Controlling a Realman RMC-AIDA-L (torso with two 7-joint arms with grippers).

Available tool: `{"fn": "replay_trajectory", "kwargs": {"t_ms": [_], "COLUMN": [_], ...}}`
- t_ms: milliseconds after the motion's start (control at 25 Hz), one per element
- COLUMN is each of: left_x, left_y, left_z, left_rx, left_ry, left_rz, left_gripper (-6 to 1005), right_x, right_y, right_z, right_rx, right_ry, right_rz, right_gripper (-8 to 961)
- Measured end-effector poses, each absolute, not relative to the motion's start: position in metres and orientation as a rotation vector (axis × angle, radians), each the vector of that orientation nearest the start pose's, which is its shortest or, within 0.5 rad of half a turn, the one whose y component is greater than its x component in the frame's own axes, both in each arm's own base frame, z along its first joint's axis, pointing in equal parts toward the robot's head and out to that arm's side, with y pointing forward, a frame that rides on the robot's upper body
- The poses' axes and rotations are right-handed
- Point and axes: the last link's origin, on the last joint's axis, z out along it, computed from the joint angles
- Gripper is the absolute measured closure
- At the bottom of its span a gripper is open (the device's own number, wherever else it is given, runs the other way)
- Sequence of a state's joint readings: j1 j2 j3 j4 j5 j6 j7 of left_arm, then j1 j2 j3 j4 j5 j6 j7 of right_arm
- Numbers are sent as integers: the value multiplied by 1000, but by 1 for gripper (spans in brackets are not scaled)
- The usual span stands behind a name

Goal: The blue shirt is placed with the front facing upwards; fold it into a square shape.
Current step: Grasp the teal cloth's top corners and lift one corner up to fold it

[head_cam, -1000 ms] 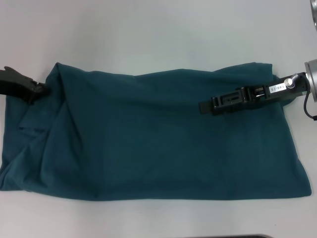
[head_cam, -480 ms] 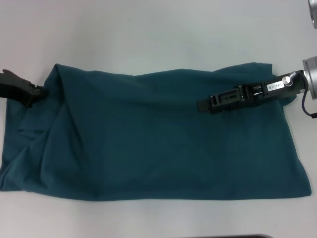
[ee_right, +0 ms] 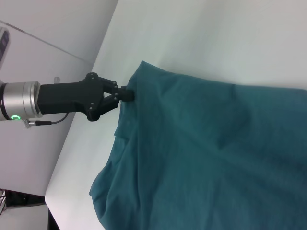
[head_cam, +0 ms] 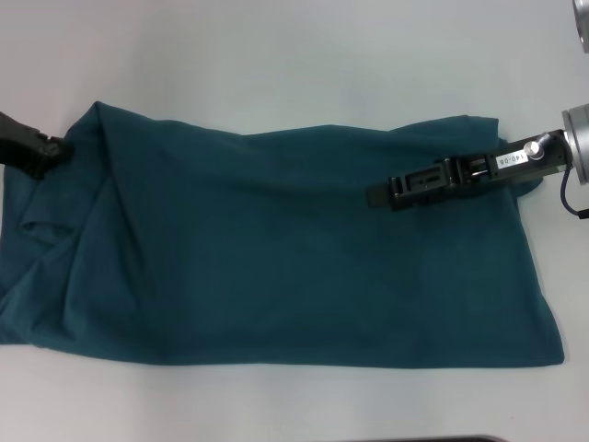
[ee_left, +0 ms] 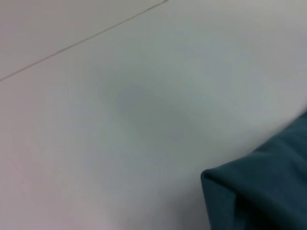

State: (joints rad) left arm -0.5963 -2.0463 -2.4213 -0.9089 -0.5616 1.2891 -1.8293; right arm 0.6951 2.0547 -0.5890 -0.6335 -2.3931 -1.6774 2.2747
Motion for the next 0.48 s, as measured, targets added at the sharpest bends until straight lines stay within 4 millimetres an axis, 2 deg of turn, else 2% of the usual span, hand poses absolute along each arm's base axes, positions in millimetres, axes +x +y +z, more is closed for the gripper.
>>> {"fn": "replay_trajectory", "kwargs": {"t_ms": [480], "left_x": [-315], "left_y": [375], "left_z": [51], "left_rx": [-2446], "left_ry": [-869], "left_rz": [187], "left_gripper": [971], "right_x": [250], "right_y": [337], "right_z": [-6], "right_rx": [-2602], "right_ry": [1826], "right_rz": [362], "right_gripper": [243]}}
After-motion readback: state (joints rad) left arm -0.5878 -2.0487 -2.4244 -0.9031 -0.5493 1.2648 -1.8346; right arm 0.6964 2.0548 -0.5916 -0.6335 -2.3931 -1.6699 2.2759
